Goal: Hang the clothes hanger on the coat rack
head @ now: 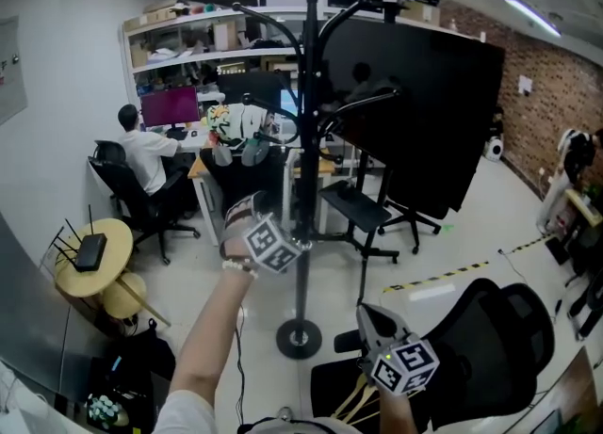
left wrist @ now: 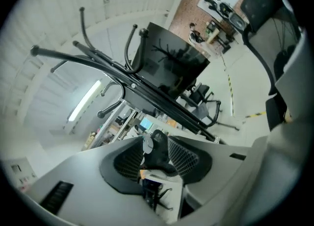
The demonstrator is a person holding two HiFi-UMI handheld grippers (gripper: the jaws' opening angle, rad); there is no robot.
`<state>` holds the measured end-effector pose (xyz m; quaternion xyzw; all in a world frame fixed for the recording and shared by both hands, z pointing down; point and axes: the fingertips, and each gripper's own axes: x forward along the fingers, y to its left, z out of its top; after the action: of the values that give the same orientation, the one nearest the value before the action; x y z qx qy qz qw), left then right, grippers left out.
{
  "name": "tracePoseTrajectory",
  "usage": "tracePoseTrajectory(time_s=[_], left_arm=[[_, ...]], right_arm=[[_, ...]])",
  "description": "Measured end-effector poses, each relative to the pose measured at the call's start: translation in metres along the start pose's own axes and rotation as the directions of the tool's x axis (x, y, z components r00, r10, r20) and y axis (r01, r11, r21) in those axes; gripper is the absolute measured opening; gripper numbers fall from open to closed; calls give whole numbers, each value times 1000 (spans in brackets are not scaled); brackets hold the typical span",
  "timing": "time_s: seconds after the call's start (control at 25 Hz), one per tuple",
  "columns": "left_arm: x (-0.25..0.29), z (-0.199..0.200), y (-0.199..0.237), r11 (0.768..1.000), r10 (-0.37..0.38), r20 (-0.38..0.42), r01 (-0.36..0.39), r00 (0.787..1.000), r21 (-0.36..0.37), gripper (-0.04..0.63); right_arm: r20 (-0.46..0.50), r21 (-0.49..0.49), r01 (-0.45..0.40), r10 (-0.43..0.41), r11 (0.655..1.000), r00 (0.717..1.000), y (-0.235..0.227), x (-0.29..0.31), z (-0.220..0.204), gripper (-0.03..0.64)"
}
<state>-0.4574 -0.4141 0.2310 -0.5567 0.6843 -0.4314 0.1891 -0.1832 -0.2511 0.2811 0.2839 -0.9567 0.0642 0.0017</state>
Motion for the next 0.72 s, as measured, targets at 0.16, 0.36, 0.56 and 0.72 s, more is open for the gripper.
tracePoseTrajectory(time_s=[0.16, 0.36, 0.56, 0.72], left_arm=[[-37, -5, -4, 970, -40, 112, 66, 993, -233, 144], [-111, -6, -12, 841, -52, 287, 197, 957, -505, 2], [-178, -32, -45, 623, -61, 356, 314, 933, -716, 2], [-230, -62, -83, 473, -70, 360, 348, 930, -809, 2]], right_arm=[[-16, -6, -35, 35, 999, 999, 14, 2, -3, 6], [-20, -8, -82, 82, 997, 996, 32, -1, -3, 6], [-20, 30, -144, 144, 989, 989, 48, -6, -11, 6], [-35, 76, -183, 186, 980, 982, 59, -16, -31, 6]])
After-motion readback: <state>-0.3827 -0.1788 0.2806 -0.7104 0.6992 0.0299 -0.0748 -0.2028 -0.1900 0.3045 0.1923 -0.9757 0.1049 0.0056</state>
